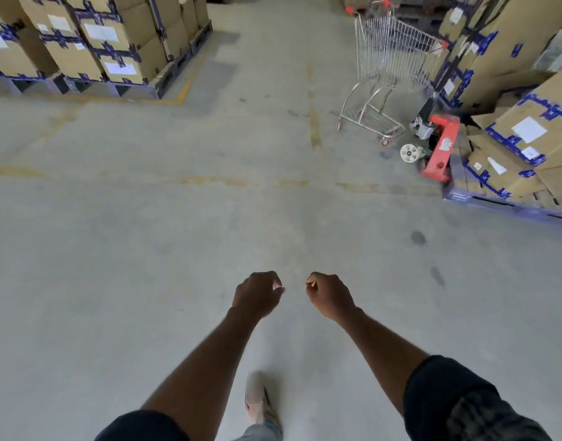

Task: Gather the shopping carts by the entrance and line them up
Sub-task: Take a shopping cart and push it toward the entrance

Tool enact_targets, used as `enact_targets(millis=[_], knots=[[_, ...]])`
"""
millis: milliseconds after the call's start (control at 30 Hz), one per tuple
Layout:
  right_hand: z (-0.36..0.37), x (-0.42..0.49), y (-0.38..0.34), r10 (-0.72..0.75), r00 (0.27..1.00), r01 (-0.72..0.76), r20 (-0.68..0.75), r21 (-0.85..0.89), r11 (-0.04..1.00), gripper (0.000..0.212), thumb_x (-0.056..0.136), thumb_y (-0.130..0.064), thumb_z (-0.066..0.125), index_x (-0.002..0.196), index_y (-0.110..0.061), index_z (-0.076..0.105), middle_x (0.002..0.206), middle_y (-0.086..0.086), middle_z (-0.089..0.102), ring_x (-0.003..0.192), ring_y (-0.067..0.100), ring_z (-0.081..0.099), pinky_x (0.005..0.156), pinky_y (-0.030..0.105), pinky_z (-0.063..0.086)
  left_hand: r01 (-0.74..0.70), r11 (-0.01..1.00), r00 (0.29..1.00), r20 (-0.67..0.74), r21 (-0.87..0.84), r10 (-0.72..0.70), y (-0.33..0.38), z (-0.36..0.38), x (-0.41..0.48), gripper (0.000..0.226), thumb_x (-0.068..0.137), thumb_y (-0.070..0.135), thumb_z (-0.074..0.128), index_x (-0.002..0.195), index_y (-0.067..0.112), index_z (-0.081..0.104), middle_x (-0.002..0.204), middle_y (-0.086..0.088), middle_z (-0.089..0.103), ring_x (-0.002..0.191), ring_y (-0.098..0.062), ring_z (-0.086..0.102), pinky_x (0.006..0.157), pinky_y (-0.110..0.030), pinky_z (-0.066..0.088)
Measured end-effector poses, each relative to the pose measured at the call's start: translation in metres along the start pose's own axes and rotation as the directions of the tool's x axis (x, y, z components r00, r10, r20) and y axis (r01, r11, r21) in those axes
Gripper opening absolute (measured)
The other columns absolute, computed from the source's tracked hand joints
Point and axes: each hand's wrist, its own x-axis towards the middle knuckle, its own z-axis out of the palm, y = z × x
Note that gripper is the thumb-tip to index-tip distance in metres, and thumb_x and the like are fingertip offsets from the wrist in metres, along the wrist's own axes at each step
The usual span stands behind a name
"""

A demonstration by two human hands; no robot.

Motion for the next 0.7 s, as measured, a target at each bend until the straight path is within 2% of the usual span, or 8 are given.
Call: enact_targets(millis=[67, 200, 400, 567, 700], knots=[[-0.006, 0.055, -0.022, 0.007, 1.0, -0.007, -0.029, 0.001, 1.0, 0.014, 0.09, -0.03, 0.059, 0.093, -0.021, 0.068, 0.088, 0.0, 0.073, 0.089, 0.027, 0.068, 0.072, 0.029, 0.048, -0.003, 1.0, 0.999, -0.033, 0.019, 0.003, -0.018, -0.033, 0.053, 0.021, 0.093, 0.048, 0.057, 0.097, 0.029, 0.067, 0.102, 0.006, 0.071, 0.1, -0.022, 0.066, 0.08, -0.03, 0.047], [-0.02, 0.149, -0.056, 0.039, 0.999, -0.037, -0.037, 0.063, 0.997, 0.013, 0.088, -0.03, 0.06, 0.094, -0.021, 0.067, 0.091, 0.002, 0.073, 0.092, 0.028, 0.067, 0.077, 0.032, 0.053, 0.039, 0.998, 0.998, -0.06, 0.055, -0.036, -0.04, -0.084, 0.139, 0.034, 0.097, 0.054, 0.048, 0.096, 0.027, 0.068, 0.099, -0.001, 0.071, 0.096, -0.029, 0.066, 0.084, -0.034, 0.05], [-0.019, 0.304, -0.076, 0.053, 0.998, -0.049, -0.035, 0.113, 0.992, 0.02, 0.086, -0.029, 0.064, 0.104, -0.019, 0.065, 0.103, 0.005, 0.068, 0.102, 0.025, 0.063, 0.086, 0.034, 0.052, -0.056, 0.993, 0.998, -0.028, 0.105, 0.059, -0.064, -0.118, 0.304, 0.02, 0.095, 0.036, 0.054, 0.106, 0.027, 0.069, 0.11, 0.0, 0.071, 0.108, -0.025, 0.064, 0.087, -0.034, 0.05], [-0.021, 0.459, -0.091, 0.079, 0.995, -0.069, -0.053, 0.173, 0.983, 0.019, 0.084, -0.028, 0.065, 0.101, -0.019, 0.064, 0.099, 0.002, 0.065, 0.099, 0.022, 0.062, 0.085, 0.035, 0.052, -0.028, 0.993, 0.998, 0.061, 0.112, 0.021, -0.067, -0.154, 0.454, 0.028, 0.094, 0.041, 0.056, 0.119, 0.031, 0.062, 0.125, 0.002, 0.064, 0.118, -0.022, 0.058, 0.095, -0.037, 0.046], [-0.05, 0.574, -0.117, 0.081, 0.996, -0.077, -0.021, 0.165, 0.983, 0.02, 0.083, -0.023, 0.064, 0.102, -0.016, 0.065, 0.099, 0.005, 0.066, 0.099, 0.024, 0.061, 0.085, 0.034, 0.051, -0.037, 0.991, 0.996, 0.091, 0.126, 0.026, -0.066, -0.208, 0.563, 0.03, 0.093, 0.038, 0.06, 0.122, 0.031, 0.06, 0.125, 0.004, 0.064, 0.119, -0.021, 0.058, 0.095, -0.037, 0.046]])
